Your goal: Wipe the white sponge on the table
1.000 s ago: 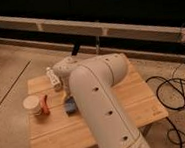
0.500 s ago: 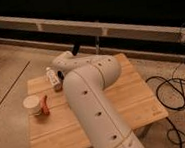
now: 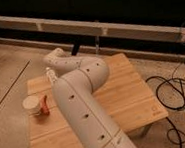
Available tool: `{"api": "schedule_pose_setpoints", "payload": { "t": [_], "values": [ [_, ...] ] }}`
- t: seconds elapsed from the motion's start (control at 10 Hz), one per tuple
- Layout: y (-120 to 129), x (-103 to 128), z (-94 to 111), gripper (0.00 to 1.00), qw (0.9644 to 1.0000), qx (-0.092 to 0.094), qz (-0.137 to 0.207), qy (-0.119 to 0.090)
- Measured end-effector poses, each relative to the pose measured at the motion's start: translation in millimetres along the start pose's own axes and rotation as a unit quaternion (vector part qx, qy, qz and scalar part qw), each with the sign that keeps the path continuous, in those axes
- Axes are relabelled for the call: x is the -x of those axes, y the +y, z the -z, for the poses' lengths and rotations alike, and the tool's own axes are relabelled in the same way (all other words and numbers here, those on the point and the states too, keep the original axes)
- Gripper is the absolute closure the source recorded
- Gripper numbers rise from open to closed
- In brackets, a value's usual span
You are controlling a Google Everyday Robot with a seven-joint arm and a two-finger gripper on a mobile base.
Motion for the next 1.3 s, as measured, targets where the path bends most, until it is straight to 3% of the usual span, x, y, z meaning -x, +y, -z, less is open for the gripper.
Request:
{"api": "schedule_pose_setpoints", "payload": {
  "t": [0.3,0.7,1.1,1.3],
  "values": [
    [47,10,7,1.00,0.9994,0.011,0.033,-0.008],
    [90,5,3,1.00,0.9980,0.013,0.062,-0.004],
    [115,-16,0,1.00,0.9970,0.002,0.078,0.003],
    [110,-31,0,1.00,0.9974,-0.010,0.071,0.006]
  ]
}}
